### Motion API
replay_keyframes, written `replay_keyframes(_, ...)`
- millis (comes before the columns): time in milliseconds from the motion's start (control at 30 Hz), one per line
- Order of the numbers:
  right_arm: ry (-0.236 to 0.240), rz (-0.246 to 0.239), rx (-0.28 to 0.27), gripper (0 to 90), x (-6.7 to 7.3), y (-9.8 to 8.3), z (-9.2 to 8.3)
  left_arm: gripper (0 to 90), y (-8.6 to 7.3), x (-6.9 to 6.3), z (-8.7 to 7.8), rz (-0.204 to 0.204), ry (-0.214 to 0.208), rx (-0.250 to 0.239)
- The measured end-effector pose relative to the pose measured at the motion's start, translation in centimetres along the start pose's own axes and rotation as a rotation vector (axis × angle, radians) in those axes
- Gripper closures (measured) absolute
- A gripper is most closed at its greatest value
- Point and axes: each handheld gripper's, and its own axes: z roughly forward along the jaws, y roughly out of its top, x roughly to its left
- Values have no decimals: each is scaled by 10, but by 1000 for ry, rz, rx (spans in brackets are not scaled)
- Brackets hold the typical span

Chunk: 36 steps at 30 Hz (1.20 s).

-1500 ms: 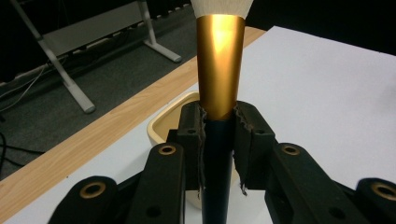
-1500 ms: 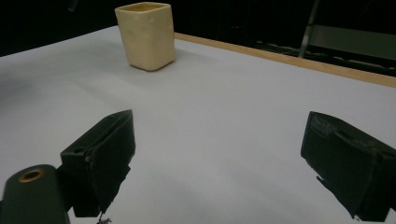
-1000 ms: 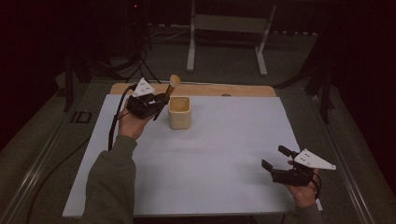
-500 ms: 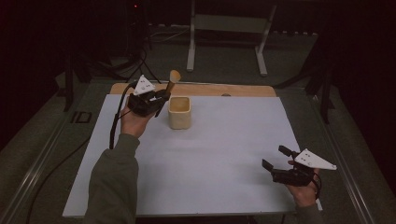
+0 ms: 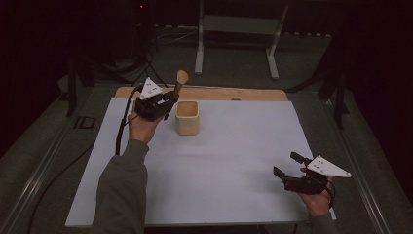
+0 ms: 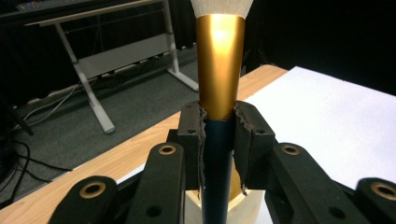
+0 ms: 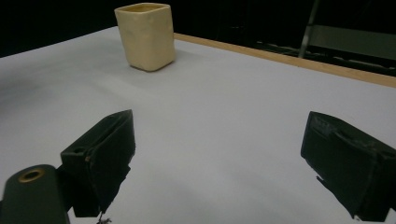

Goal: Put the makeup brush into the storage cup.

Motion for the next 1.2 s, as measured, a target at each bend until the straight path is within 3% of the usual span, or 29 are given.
replay_keyframes(300,1,1,-1,100,0,0,0,748,-1,-1,4,-18,6,-15)
replay_keyframes(733,2,2,-2,100,-1,0,0,748,0,0,7,-49,45,-53)
replay_keyframes(1200,3,7,-3,100,-2,0,0,748,0,-1,19,-61,34,-59)
